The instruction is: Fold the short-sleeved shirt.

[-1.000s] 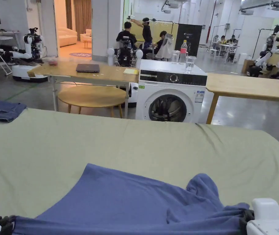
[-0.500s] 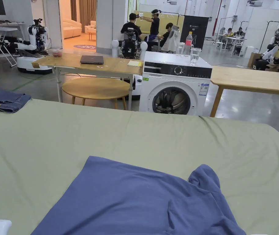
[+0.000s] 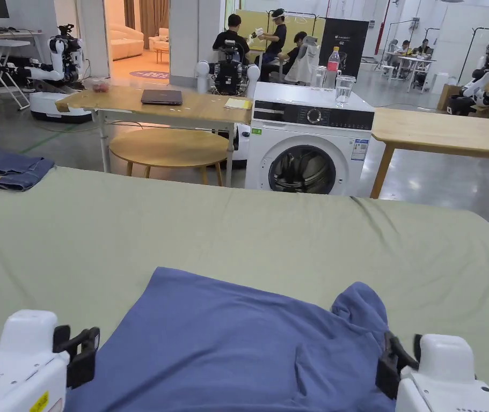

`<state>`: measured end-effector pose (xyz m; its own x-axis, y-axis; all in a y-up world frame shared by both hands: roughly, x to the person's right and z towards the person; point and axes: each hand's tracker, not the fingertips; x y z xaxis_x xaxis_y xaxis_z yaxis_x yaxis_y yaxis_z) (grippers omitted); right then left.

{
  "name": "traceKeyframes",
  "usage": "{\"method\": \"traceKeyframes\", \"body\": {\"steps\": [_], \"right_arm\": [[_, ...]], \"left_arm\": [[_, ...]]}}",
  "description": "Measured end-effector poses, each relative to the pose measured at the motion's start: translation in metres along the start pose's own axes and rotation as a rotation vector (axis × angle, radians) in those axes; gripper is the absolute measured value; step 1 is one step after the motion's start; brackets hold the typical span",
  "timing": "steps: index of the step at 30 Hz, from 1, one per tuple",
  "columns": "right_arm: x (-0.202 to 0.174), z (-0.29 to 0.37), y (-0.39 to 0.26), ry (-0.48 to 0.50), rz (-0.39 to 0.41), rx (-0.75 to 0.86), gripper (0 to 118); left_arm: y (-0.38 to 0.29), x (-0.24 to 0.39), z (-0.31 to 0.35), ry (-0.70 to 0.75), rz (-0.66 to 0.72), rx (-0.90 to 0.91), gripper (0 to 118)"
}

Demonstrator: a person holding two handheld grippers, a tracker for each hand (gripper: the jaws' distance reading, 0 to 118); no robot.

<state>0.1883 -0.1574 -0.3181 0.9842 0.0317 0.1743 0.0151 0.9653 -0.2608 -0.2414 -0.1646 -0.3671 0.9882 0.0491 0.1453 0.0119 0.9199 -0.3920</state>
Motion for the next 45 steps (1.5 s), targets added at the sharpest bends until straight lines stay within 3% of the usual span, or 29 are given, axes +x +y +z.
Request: {"method": "traceKeyframes", "body": {"steps": [1,2,8,12,28,29,32,33,36,43,45], "right_arm": [[-0.007,-0.001,0.003,-0.012,0.000,0.000,3],[-0.014,-0.002,0.004,-0.019,-0.004,0.009,3],[-0.033,-0.010,0.007,0.041,-0.010,0.007,0],[-0.036,-0.020,0.000,0.065,-0.003,-0.025,0],[0.001,-0.073,-0.023,0.029,-0.003,-0.195,0],[0.003,-0.076,-0.023,0.025,-0.003,-0.204,0],[0.008,-0.081,-0.025,0.012,0.002,-0.226,0],[0.009,-0.083,-0.025,0.006,0.003,-0.231,0],[0.013,-0.086,-0.027,-0.010,0.004,-0.245,0],[0.018,-0.090,-0.035,-0.030,0.006,-0.292,0],[0.021,-0.088,-0.035,-0.033,0.006,-0.299,0]], "left_arm": [[0.005,0.009,0.000,0.008,-0.014,0.015,9],[0.008,0.016,0.000,0.015,-0.027,0.027,1],[0.018,0.044,-0.004,0.001,-0.051,0.028,0],[0.023,0.035,-0.030,-0.015,-0.040,-0.066,0],[0.117,-0.041,-0.250,-0.107,0.005,-0.387,0],[0.123,-0.042,-0.266,-0.111,0.007,-0.404,8],[0.135,-0.036,-0.302,-0.105,0.008,-0.460,64],[0.134,-0.034,-0.311,-0.101,0.009,-0.470,63],[0.126,-0.024,-0.340,-0.124,0.041,-0.540,77],[0.066,0.006,-0.407,-0.071,-0.035,-0.734,77],[0.061,0.018,-0.390,-0.012,-0.099,-0.595,76]]}}
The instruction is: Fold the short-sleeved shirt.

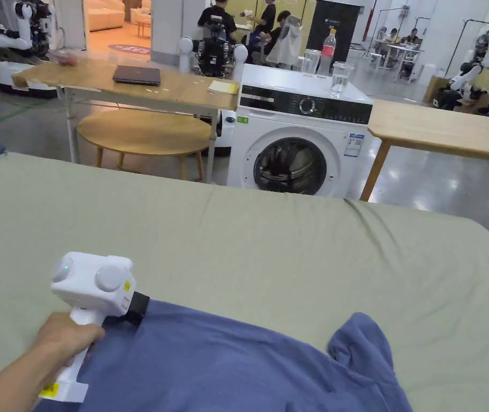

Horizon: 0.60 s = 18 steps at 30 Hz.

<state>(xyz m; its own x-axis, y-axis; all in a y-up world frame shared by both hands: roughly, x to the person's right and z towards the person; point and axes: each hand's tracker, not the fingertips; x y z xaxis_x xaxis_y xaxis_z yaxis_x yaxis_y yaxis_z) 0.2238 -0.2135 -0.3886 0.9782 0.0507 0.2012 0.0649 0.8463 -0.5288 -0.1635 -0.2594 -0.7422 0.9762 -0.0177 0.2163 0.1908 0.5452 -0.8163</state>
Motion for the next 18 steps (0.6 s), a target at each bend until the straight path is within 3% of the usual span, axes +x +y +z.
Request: {"method": "traceKeyframes", "body": {"steps": [1,2,4,5,14,18], "right_arm": [[0.001,0.001,0.000,-0.004,0.003,-0.001,0],[0.003,0.002,0.000,-0.009,0.004,-0.001,0],[0.009,0.001,0.002,-0.011,-0.001,-0.006,0],[0.011,0.000,0.004,-0.011,-0.003,-0.012,0],[0.044,-0.033,0.050,0.003,-0.035,-0.082,2],[0.060,-0.083,0.077,0.017,-0.037,-0.170,61]], "left_arm": [[-0.002,0.007,0.002,0.015,-0.033,0.019,72],[-0.004,0.010,0.002,-0.015,-0.061,0.017,60],[-0.008,0.018,0.012,-0.062,-0.117,0.032,14],[-0.009,0.019,0.015,-0.089,-0.120,0.010,0],[-0.049,-0.010,0.101,-0.086,-0.057,0.155,0],[-0.065,-0.024,0.127,-0.099,-0.034,0.196,0]]}}
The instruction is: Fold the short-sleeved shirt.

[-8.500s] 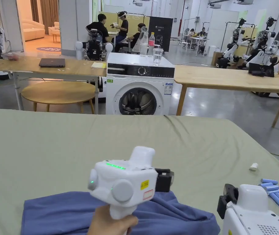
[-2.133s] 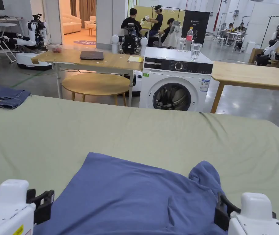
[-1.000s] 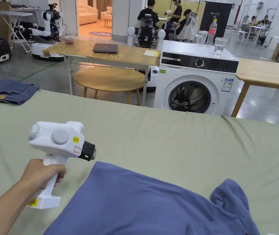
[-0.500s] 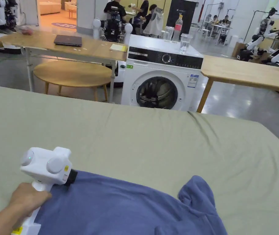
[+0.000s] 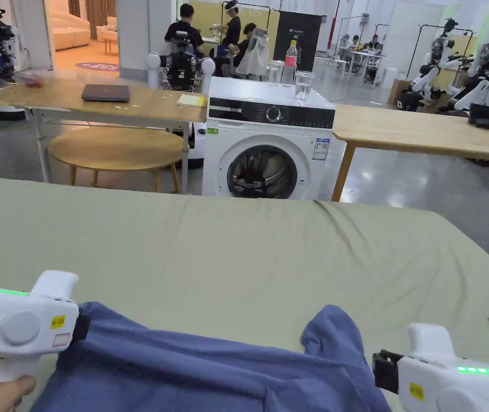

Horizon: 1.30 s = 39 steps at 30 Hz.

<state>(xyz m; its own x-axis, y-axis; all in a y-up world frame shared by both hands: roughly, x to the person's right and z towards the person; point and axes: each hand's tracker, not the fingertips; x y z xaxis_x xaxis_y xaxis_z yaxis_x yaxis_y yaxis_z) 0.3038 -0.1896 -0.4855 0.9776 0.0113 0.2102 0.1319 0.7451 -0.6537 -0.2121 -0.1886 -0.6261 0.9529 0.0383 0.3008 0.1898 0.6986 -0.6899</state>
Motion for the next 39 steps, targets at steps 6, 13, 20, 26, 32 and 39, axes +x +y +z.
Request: {"method": "traceKeyframes", "body": {"steps": [6,13,20,26,32,39], "right_arm": [[0.007,-0.088,0.046,0.033,0.004,-0.178,63],[0.017,-0.160,0.038,0.065,-0.073,-0.377,51],[0.018,-0.128,0.029,0.115,-0.088,-0.277,1],[0.032,-0.074,0.059,0.135,-0.083,-0.076,1],[0.038,0.009,0.114,0.165,-0.072,0.093,1],[0.014,0.110,0.181,0.132,0.015,0.356,1]], "left_arm": [[-0.018,0.013,0.021,0.019,-0.008,-0.003,0],[-0.026,0.012,0.024,0.020,0.020,-0.009,0],[-0.024,0.014,0.028,0.029,0.017,-0.016,0],[-0.001,0.006,0.058,0.019,0.031,0.057,0],[0.045,-0.002,0.114,0.033,0.026,0.177,0],[0.113,-0.012,0.199,0.072,0.017,0.330,0]]}}
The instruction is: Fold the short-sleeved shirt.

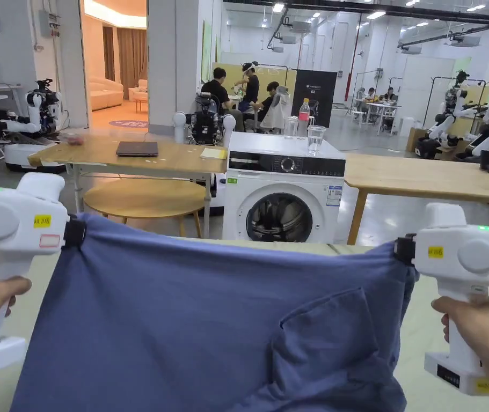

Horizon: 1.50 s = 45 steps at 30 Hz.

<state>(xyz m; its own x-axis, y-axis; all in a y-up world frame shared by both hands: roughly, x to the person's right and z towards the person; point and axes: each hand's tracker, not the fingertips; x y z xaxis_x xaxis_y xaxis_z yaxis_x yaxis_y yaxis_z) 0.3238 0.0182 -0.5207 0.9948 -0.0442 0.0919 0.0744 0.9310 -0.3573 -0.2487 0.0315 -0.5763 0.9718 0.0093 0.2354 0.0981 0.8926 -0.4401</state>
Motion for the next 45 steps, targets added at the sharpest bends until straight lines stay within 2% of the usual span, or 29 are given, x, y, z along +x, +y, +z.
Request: {"method": "traceKeyframes", "body": {"steps": [5,11,24,32,39,45], "right_arm": [[-0.023,0.032,0.069,-0.028,0.056,0.134,1],[-0.039,0.042,0.130,-0.063,0.069,0.209,1],[-0.060,0.000,0.203,-0.137,0.090,0.279,1],[-0.071,-0.006,0.246,-0.173,0.115,0.349,1],[-0.075,0.002,0.255,-0.183,0.138,0.401,1],[-0.072,0.008,0.204,-0.188,0.169,0.370,1]], "left_arm": [[0.066,-0.005,0.035,0.036,-0.011,0.095,0],[0.128,-0.008,0.057,0.055,-0.037,0.158,0],[0.199,-0.028,0.016,0.109,-0.023,0.189,0],[0.232,-0.025,0.016,0.136,-0.025,0.235,0],[0.234,-0.024,0.022,0.150,-0.034,0.261,0],[0.190,-0.022,0.015,0.135,-0.040,0.224,0]]}}
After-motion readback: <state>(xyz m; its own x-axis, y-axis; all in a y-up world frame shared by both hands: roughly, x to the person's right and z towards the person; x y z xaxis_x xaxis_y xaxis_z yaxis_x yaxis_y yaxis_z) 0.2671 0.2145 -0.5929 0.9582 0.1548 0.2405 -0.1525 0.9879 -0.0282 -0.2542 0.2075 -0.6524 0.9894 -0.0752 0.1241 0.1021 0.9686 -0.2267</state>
